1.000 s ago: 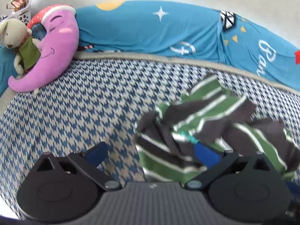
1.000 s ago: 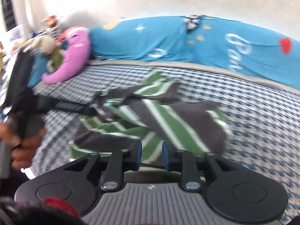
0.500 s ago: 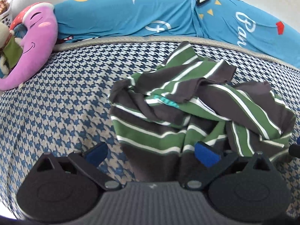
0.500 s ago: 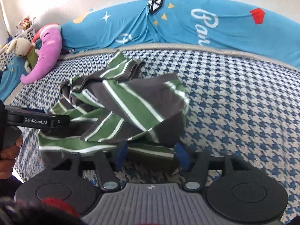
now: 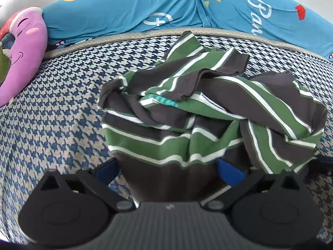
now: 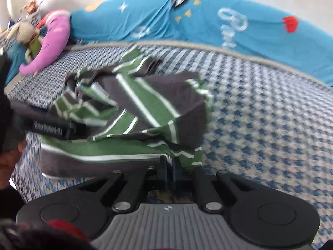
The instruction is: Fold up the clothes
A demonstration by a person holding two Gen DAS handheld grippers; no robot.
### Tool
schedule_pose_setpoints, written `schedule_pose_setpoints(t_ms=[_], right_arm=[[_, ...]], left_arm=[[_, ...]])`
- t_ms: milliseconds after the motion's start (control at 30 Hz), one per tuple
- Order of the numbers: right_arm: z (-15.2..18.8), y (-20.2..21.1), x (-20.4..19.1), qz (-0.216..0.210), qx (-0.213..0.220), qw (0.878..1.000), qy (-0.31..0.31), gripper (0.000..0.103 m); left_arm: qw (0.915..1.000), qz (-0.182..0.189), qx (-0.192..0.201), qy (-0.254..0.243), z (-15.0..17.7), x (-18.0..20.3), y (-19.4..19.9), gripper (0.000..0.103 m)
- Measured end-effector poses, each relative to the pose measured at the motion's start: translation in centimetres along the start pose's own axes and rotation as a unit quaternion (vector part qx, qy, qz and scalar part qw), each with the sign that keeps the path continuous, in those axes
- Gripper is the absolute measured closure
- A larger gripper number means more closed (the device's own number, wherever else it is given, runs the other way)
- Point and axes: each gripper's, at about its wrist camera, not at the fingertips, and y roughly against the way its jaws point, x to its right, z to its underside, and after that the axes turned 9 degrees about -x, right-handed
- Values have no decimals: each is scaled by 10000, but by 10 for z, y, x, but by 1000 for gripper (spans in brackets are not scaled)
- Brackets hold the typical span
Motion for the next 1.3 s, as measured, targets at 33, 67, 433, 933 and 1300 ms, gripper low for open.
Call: schedule_pose_setpoints(t_ms=[33,67,433,933,1300], right_arm=[[1,4,1,61,26,10000,-38,96],[2,8,2,121,53,9999,-77,96],[3,35,24,-266,543,9944,-867,71],[-28,-26,51,-458,239,9864,-1558,46],[-50,-54,50,-734,458,9890,-1198,43]], left_arm=[[10000,33,-8,-37,0,2,0,0],[9999,79,-17,-88,0,4,0,0],[9970,457,-111,-613,5,36,2,0],[9971,652,371,136,-16,8,21,0],[9966,743,204,287,-41,9,-1,0]])
